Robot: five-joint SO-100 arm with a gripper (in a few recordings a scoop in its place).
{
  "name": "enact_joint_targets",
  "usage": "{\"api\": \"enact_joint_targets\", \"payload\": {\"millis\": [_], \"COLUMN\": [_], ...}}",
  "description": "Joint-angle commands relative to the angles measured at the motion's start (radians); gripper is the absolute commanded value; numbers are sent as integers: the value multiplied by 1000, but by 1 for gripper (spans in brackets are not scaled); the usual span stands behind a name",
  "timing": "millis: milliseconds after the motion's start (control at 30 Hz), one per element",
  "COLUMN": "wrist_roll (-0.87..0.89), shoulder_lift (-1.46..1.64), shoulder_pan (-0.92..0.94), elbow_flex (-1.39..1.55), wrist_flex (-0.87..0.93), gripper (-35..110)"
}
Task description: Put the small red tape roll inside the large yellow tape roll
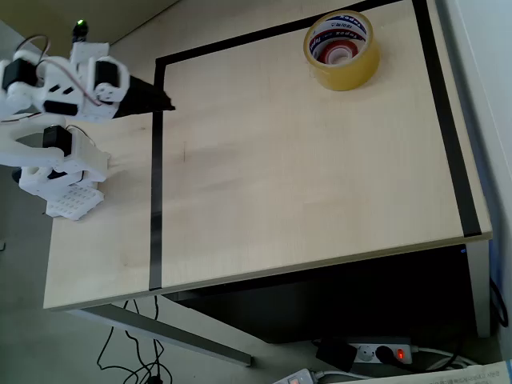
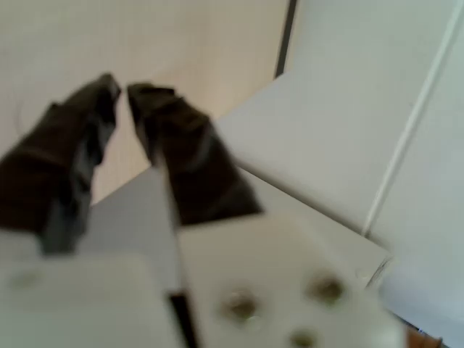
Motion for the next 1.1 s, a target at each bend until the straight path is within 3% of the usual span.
{"api": "enact_joint_targets", "payload": {"millis": [0,200,400,700,1067], "wrist_roll": [-5,-6,2,2,3], "shoulder_lift": [281,649,650,649,649], "shoulder_pan": [-9,-6,29,101,106], "elbow_flex": [146,341,456,681,683], "wrist_flex": [40,236,337,279,279], "gripper": [0,0,0,0,0]}}
